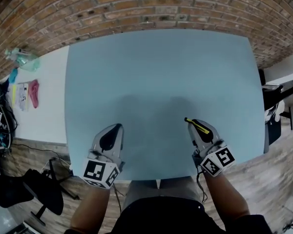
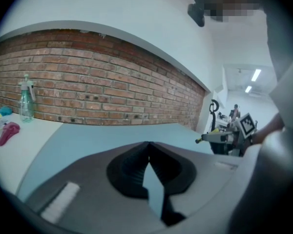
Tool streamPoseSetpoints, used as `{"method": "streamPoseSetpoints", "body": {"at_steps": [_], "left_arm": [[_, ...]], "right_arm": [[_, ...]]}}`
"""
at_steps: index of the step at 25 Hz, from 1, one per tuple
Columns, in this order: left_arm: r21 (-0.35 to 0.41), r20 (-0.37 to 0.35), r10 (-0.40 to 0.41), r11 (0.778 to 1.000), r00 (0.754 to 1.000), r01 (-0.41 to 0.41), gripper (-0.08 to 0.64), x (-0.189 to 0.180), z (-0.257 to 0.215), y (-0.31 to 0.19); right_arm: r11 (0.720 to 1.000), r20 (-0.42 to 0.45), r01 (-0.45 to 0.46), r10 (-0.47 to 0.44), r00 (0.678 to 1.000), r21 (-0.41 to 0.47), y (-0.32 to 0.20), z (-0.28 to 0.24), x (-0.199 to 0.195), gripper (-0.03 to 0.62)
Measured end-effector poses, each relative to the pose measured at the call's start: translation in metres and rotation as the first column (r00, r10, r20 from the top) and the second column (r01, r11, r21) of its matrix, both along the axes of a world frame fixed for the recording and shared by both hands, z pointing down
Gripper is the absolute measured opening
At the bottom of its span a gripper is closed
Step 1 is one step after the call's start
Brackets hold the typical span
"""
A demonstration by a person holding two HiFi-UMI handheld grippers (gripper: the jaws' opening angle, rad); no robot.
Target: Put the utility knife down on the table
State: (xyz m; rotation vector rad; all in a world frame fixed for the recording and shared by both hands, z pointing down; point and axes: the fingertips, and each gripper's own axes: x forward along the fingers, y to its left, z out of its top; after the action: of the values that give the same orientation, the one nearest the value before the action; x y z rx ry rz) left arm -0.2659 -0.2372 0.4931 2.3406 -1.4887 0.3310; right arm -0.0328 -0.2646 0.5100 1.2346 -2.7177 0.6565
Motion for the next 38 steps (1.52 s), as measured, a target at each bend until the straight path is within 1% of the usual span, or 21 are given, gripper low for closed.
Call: {"method": "streamPoseSetpoints", "body": {"at_steps": [8,22,27,33,38], "left_arm": [[-0.036,0.031,-0.039,0.999,0.999,0.04,0.003,-0.006,0.019,-0.004],[-0.068,0.03,-0.06,0.996,0.998,0.062,0.004,-0.003,0.034,-0.019],[-0.086,0.035,-0.083,0.993,0.996,0.086,0.003,-0.006,0.04,-0.023],[-0.114,0.034,-0.081,0.99,0.996,0.085,0.003,-0.002,0.048,-0.02],[-0.121,0.031,-0.078,0.989,0.996,0.081,0.003,0.004,0.05,-0.021]], "right_arm": [[0.997,-0.01,0.034,-0.034,0.999,-0.065,-0.011,0.037,-0.005,0.051],[0.989,-0.029,0.078,-0.082,0.996,-0.126,-0.018,0.069,-0.007,0.051],[0.985,-0.026,0.089,-0.094,0.995,-0.145,-0.02,0.081,-0.004,0.051],[0.982,-0.03,0.091,-0.097,0.995,-0.168,-0.02,0.094,-0.002,0.051],[0.977,-0.029,0.103,-0.111,0.993,-0.188,-0.021,0.101,-0.002,0.051]]}}
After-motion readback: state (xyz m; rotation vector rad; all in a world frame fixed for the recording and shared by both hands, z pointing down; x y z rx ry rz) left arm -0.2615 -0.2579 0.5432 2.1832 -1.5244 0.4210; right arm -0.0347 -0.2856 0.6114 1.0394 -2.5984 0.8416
